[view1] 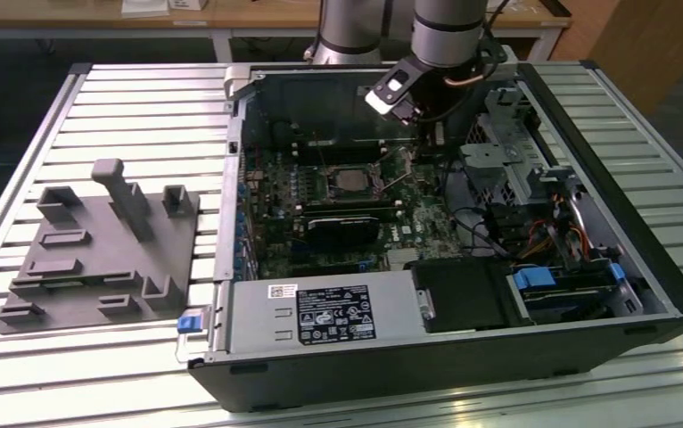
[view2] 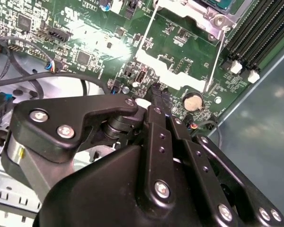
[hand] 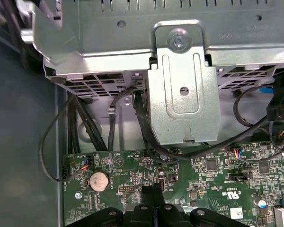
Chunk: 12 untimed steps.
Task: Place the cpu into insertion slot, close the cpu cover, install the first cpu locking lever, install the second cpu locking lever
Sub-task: 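Close the cpu cover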
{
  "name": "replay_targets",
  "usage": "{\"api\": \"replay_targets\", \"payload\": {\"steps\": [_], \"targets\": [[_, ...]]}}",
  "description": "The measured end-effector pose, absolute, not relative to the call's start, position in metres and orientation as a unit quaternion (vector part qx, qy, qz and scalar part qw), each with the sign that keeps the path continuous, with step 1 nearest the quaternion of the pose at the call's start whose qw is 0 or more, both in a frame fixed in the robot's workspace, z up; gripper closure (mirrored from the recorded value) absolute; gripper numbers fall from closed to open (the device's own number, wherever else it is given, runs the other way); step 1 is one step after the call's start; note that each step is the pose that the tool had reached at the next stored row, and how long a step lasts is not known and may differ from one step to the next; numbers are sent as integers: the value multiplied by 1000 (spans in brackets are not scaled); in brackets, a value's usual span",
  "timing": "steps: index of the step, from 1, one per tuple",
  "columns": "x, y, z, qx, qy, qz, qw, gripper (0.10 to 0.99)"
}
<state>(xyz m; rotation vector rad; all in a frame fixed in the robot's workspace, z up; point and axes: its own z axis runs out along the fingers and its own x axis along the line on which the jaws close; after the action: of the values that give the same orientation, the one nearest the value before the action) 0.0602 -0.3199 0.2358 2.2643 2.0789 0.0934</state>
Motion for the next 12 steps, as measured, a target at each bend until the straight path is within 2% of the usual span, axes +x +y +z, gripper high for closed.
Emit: {"api": "replay_targets", "payload": {"steps": [8, 12], "targets": [[60, -320, 235, 736, 676, 30, 32, 980], [62, -320, 234, 736, 676, 8, 12, 980]]}}
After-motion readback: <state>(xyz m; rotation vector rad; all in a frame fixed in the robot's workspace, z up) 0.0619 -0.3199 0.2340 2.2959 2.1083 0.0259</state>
